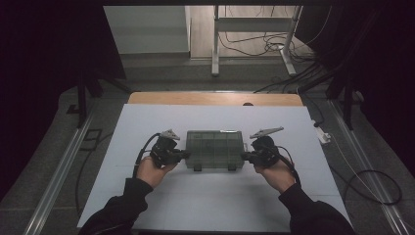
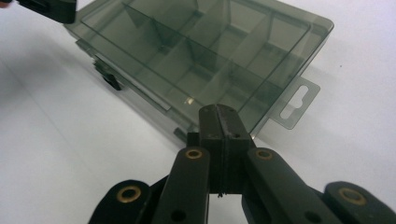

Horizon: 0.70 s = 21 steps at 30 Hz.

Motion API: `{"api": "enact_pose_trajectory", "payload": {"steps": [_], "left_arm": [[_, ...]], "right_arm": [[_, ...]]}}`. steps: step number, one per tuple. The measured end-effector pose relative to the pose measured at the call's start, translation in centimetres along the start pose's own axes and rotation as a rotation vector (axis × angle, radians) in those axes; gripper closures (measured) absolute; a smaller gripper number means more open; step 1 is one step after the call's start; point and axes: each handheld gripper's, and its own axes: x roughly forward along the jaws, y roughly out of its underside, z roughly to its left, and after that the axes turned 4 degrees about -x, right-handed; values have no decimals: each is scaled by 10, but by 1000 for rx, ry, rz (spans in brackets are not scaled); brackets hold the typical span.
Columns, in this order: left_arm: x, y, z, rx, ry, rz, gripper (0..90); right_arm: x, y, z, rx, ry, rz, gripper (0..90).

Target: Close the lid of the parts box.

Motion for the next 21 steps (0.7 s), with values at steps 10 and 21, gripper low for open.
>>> {"api": "enact_pose_trajectory", "payload": {"steps": [10,21], "left_arm": [[9,4,2,-3,-6,31,888],[9,3,5,-22,16,24,846]], "right_arm": [[18,5,-1,-19,17,43,887],[17,4,0,-16,22,47,860]]}}
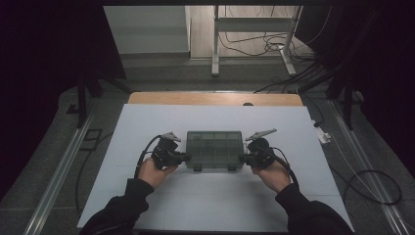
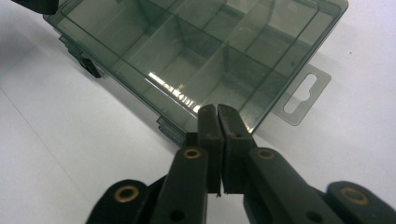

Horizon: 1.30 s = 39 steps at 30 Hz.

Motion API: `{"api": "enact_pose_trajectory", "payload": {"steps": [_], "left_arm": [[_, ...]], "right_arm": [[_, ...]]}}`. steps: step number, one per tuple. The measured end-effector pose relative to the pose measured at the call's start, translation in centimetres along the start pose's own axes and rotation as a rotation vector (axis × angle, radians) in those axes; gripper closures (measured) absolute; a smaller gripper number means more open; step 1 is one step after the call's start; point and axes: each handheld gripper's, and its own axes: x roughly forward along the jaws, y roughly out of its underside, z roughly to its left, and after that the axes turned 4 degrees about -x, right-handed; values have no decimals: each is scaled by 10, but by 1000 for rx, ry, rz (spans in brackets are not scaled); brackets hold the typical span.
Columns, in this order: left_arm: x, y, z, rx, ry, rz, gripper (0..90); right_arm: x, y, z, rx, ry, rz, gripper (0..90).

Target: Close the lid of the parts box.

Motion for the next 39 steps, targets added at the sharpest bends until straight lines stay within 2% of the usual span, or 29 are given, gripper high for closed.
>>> {"api": "enact_pose_trajectory", "payload": {"steps": [4,9,18,25,39], "left_arm": [[-2,-1,-2,10,-14,-5,804],[-3,-2,-5,31,-33,1,740],[-10,-2,-5,29,-32,-8,631],[-18,0,-6,30,-34,-29,537],[-32,9,-11,46,-70,-46,294]], "right_arm": [[-1,0,1,-4,4,-1,834],[-6,-1,0,3,8,-20,751],[-10,-3,3,-23,23,-19,624],[-17,-2,5,-17,26,-40,542],[-25,1,11,-25,-15,-60,398]]}}
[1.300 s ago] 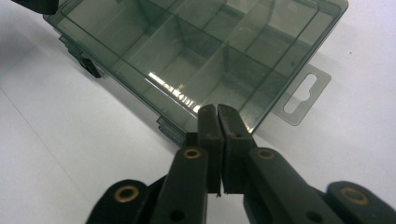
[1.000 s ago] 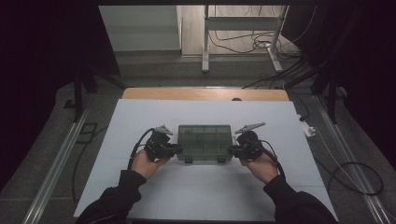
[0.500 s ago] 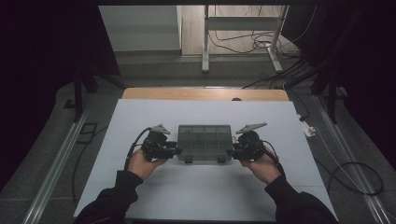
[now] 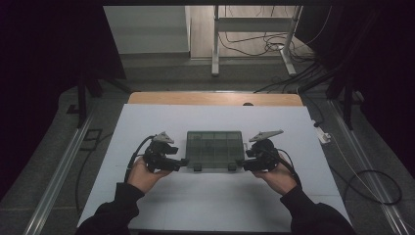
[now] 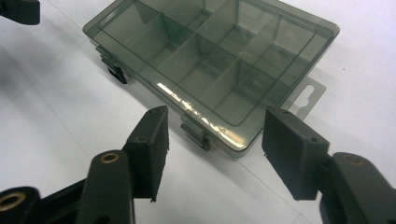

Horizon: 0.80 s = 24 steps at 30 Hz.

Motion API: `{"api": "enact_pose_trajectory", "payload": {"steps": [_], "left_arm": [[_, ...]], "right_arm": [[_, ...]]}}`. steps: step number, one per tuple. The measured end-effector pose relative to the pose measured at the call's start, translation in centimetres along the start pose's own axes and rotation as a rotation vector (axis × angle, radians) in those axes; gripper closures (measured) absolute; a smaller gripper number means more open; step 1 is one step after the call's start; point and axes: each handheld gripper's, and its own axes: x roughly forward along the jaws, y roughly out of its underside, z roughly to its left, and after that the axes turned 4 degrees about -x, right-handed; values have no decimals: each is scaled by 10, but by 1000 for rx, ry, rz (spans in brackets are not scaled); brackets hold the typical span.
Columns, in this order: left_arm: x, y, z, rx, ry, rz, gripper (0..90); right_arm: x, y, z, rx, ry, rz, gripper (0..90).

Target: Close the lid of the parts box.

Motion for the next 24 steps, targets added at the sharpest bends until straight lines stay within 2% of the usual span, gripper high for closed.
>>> {"api": "enact_pose_trajectory", "payload": {"steps": [6,9,15,24], "left_arm": [[-8,3,-2,1,-3,-14,223],[-12,5,-2,-2,3,-16,188],[-19,10,-1,-1,10,-23,174],[-28,16,0,-13,7,-38,115]], "right_arm": [[-2,0,1,14,-11,-3,358],[-3,1,1,23,-11,3,307],[-5,1,1,33,-34,9,264],[-17,5,4,11,-43,-19,204]]}}
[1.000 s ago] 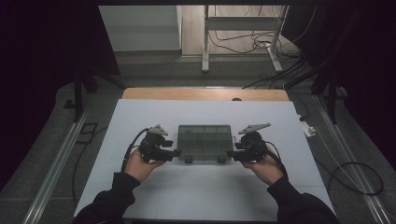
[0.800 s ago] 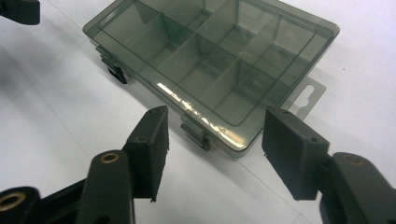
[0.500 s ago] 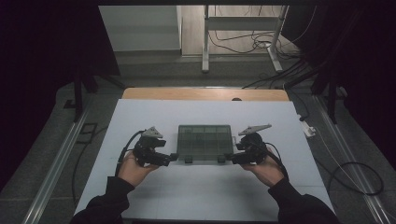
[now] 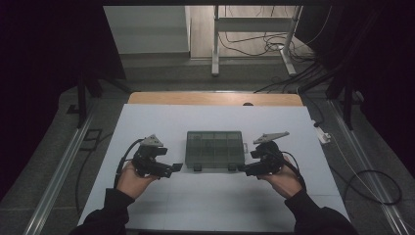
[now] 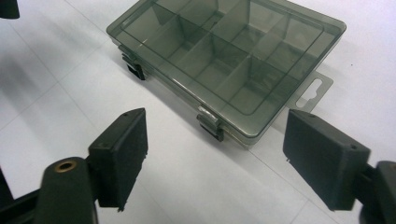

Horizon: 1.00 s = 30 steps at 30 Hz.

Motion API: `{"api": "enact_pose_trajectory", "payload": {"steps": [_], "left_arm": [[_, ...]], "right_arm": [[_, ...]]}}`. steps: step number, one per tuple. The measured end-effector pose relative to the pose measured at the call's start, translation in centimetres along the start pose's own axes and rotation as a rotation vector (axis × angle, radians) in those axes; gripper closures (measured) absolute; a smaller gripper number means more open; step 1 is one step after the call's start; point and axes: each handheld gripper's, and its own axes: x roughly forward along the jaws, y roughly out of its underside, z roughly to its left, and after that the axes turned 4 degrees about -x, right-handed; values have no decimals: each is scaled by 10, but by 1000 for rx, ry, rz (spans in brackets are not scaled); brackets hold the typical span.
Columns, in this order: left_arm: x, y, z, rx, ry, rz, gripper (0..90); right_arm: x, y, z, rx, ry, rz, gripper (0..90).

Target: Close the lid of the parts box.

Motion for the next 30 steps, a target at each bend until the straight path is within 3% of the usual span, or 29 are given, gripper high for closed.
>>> {"api": "enact_pose_trajectory", "payload": {"steps": [12,30], "left_arm": [[-11,10,-3,6,-40,11,44],[-28,24,-3,-10,-56,-20,27]], "right_arm": [[-11,8,0,-2,-19,-9,135],[-22,24,-1,7,-10,-21,59]]}}
